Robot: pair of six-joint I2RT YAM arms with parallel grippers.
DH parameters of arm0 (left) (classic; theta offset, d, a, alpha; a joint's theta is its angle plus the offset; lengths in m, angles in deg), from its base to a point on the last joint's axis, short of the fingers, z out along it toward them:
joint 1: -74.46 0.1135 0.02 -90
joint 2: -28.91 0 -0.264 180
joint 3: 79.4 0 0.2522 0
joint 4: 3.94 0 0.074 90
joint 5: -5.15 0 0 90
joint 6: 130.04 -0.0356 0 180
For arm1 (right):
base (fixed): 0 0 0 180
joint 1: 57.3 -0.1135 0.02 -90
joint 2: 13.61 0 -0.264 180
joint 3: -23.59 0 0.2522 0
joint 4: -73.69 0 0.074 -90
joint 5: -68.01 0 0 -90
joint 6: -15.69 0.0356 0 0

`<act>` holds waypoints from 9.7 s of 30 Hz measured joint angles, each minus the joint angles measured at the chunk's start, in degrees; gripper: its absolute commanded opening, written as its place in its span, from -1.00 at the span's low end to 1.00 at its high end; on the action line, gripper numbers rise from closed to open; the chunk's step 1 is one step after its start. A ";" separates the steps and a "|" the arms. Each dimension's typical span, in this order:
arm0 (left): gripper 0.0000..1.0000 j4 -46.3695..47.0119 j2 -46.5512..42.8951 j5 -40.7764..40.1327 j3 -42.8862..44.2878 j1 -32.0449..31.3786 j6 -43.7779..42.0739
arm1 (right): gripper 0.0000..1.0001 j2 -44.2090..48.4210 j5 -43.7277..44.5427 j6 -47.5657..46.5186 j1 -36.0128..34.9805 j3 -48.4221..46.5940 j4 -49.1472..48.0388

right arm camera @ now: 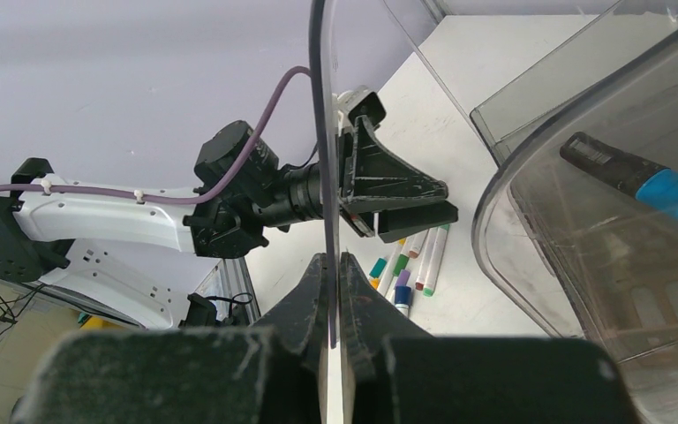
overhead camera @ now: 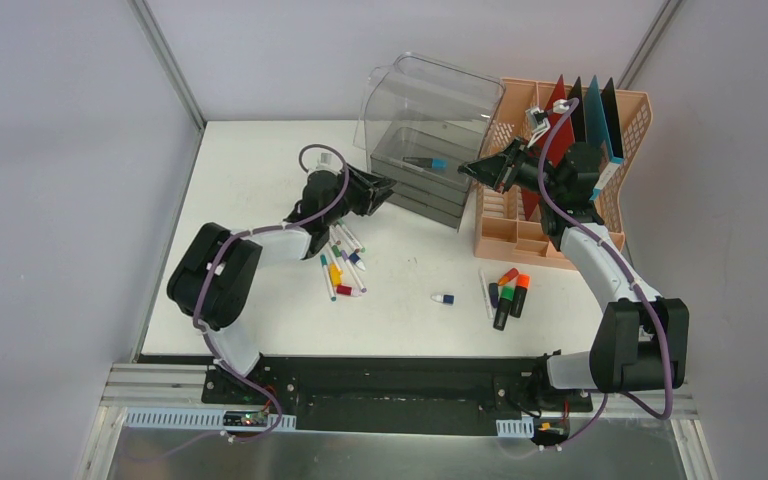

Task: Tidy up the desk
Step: Place the stationery in the storage box, then pick up the stationery from the corner of the board, then place the stationery in the storage box, then pick up the stationery from the corner of the board.

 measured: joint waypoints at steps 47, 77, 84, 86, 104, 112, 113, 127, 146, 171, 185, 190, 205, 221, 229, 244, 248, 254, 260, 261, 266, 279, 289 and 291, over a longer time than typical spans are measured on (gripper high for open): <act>0.92 36.22 -6.91 9.66 -10.84 8.04 -3.34 | -1.00 -0.02 -1.05 -0.28 0.20 0.26 -0.46; 0.10 17.62 -6.69 3.56 3.06 5.29 -1.49 | -0.06 -0.02 -1.75 -0.61 0.26 0.37 -0.17; 0.01 17.07 -6.69 3.32 3.19 5.29 -1.44 | 0.75 0.96 -5.14 -5.44 1.14 0.42 2.69; 0.01 16.76 -6.69 3.26 3.54 5.27 -1.42 | 0.82 2.36 -6.84 -7.67 2.25 0.42 3.76; 0.08 7.15 -8.68 2.80 9.60 5.25 -0.09 | 0.98 21.46 -4.13 -76.74 8.94 -12.24 77.35; 0.10 0.72 -11.08 2.14 11.21 5.25 -0.17 | 0.76 19.89 13.42 -85.31 8.50 -4.24 90.27; 0.10 0.37 -11.26 2.01 11.21 5.25 -0.15 | 0.70 19.85 16.98 -85.48 8.17 -2.34 90.36; 0.09 -1.16 -11.37 1.46 11.23 5.25 0.04 | 0.06 14.34 43.78 -79.89 2.05 14.03 75.97; 0.09 -1.11 -11.34 1.51 11.23 5.29 1.25 | -0.09 5.01 49.86 -73.72 -1.86 15.37 65.51; 0.08 0.11 -11.37 2.62 11.23 5.40 2.56 | -0.61 6.34 51.17 -78.09 2.47 18.25 68.61; 0.09 0.17 -11.34 2.67 11.23 5.42 2.56 | -1.00 10.84 50.25 -80.21 3.32 18.10 71.97; 0.09 0.26 -11.34 3.02 11.23 5.42 2.58 | -1.00 18.91 45.72 -84.37 3.41 15.63 77.94; 0.08 0.50 -11.32 3.32 12.52 5.42 2.62 | -1.00 12.94 38.25 -93.90 -17.79 -4.63 85.81; 0.08 -0.46 -11.23 4.11 14.56 5.42 2.62 | -1.00 -13.49 75.21 -96.98 -44.13 -22.69 65.31; 0.08 -1.25 -11.19 4.11 15.43 5.42 2.60 | -1.00 -16.98 86.33 -103.08 -44.13 -22.88 48.04; 0.08 -1.64 -10.49 4.20 15.69 5.42 2.62 | 0.62 -24.72 98.40 -113.72 -38.73 -23.37 27.41; 0.09 -1.66 -10.49 4.20 15.69 5.42 2.62 | 0.82 -25.73 99.49 -114.73 -38.07 -23.32 25.70; 0.08 -1.66 -10.49 4.31 15.69 5.42 2.62 | 0.86 -25.62 99.32 -112.61 -40.11 -23.26 26.95; 0.09 -1.66 -10.47 4.39 15.69 5.42 2.62 | 0.87 -24.26 98.51 -109.28 -44.28 -22.12 30.93; 0.08 -1.66 -10.47 4.42 15.69 5.42 2.62 | 0.88 -23.89 98.07 -108.45 -44.87 -22.05 32.11; 0.08 -1.66 -10.47 4.44 15.69 5.42 2.62 | 0.98 -20.46 93.83 -102.88 -47.84 -21.90 41.59; 0.08 -1.66 -10.47 4.46 15.69 5.42 2.62 | 0.98 -0.20 64.57 -93.90 -46.40 -14.53 71.43; 0.08 -1.66 -10.47 4.46 15.69 5.42 2.62 | 0.98 8.39 39.17 -87.34 -25.79 -3.72 82.82; 0.08 -1.64 -10.47 4.46 15.69 5.42 2.62 | 0.96 9.73 37.13 -87.08 -21.00 -1.57 84.59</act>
